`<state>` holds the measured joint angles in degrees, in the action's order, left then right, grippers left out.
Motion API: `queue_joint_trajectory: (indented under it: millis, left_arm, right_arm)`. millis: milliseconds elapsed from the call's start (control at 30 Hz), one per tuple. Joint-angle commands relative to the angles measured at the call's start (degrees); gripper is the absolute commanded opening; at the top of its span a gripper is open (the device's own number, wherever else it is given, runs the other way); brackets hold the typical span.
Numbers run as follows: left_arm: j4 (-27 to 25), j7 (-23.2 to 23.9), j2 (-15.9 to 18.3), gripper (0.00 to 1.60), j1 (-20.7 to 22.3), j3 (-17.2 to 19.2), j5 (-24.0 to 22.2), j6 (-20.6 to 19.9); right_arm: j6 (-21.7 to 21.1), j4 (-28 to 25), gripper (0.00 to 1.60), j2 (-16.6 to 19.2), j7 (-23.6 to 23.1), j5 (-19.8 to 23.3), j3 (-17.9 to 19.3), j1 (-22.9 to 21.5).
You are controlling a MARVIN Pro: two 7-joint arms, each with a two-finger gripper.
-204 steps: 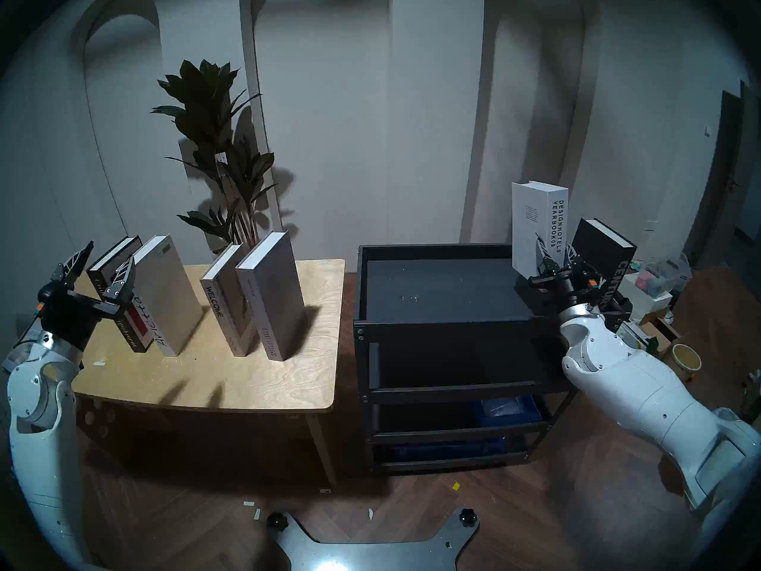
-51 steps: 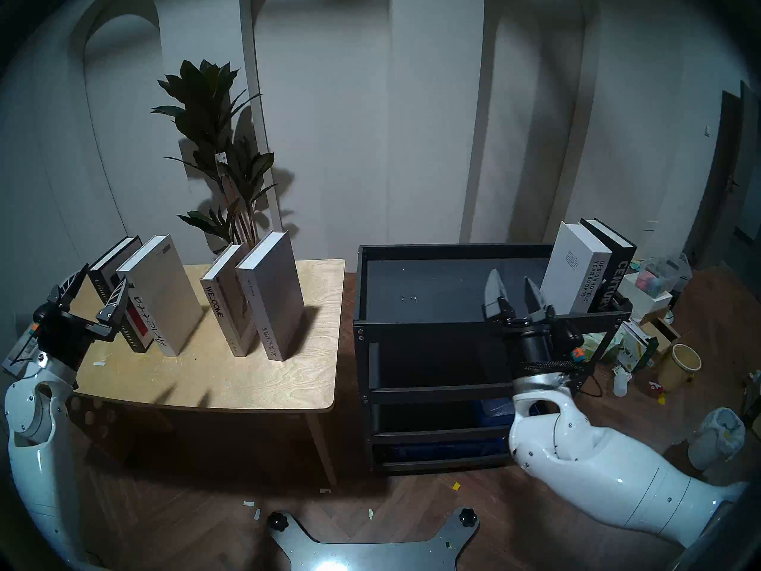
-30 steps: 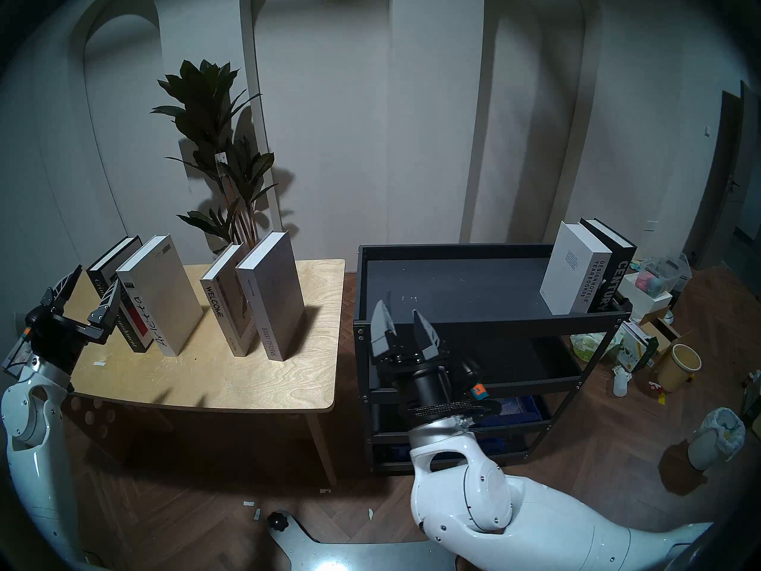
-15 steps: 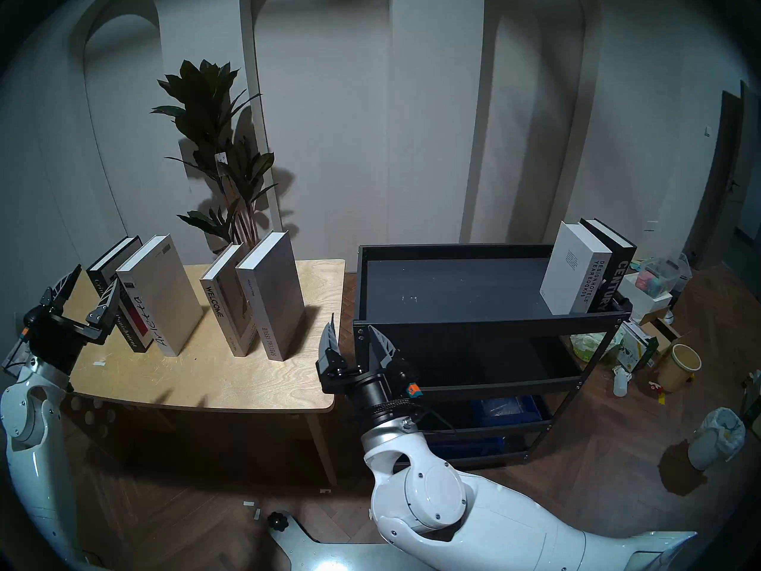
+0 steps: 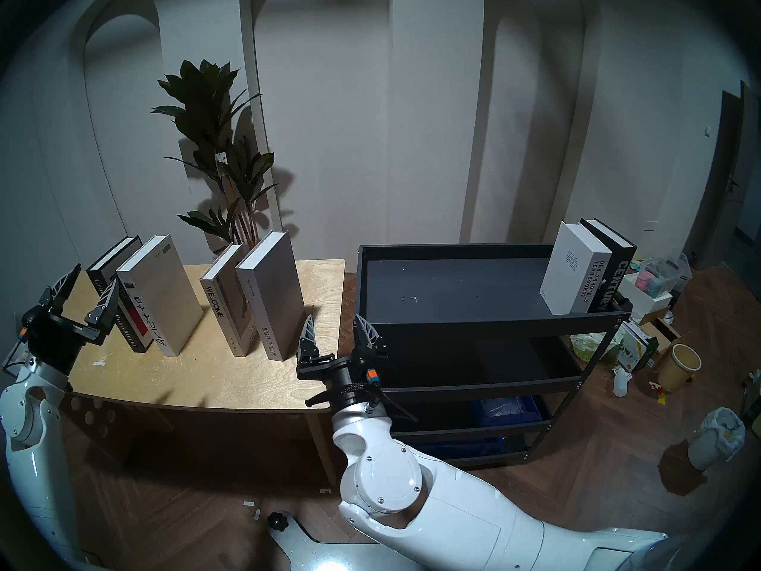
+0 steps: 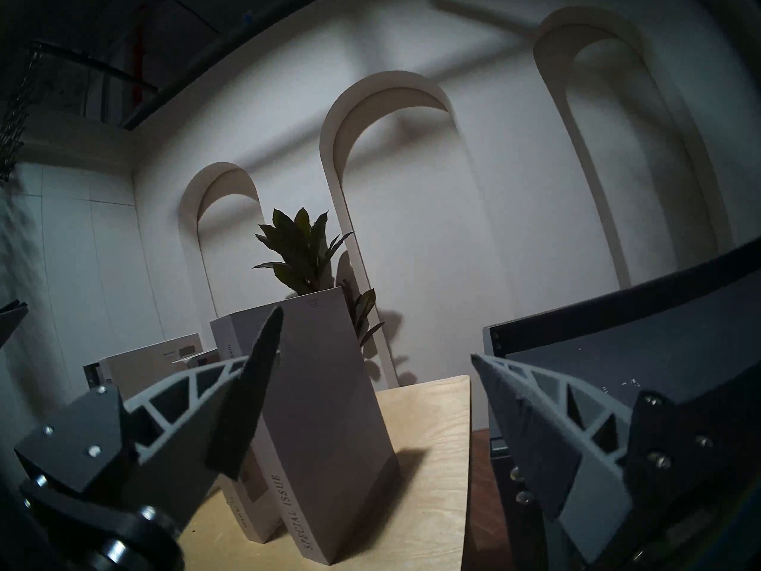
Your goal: Move the books from the display table onto the shelf, standing them upright with spines facing out and tallest at one end
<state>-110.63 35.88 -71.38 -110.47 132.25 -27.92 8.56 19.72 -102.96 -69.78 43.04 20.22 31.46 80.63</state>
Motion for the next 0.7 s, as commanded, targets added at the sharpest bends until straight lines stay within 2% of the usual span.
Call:
queue_joint_trajectory:
  millis: [0,33,400,667]
  left_arm:
    - [-0.7,0.1,0.1,1.6,0.4,0.4,-0.4,0.3]
    - [-0.7,0.1,0.1,1.6,0.4,0.4,-0.4,0.3]
    - [-0.6,0.7,0.1,1.6,0.4,0.6,-0.7,0.3]
    - [-0.6,1.0,0.0,1.6,0.5,0.8,-0.9,0.3]
  right_arm:
    - [-2.2,2.5,1.6,-6.5,5.7,-8.0,-1.1,-3.7]
    - [-2.2,2.5,1.6,-6.5,5.7,-8.0,-1.1,-3.7]
    - [-6.1,10.7,1.6,-11.8,14.0,-18.7,-6.9,-9.9]
    - [-8.5,17.6,1.6,-15.9,18.6,-21.7,-12.7,-14.7]
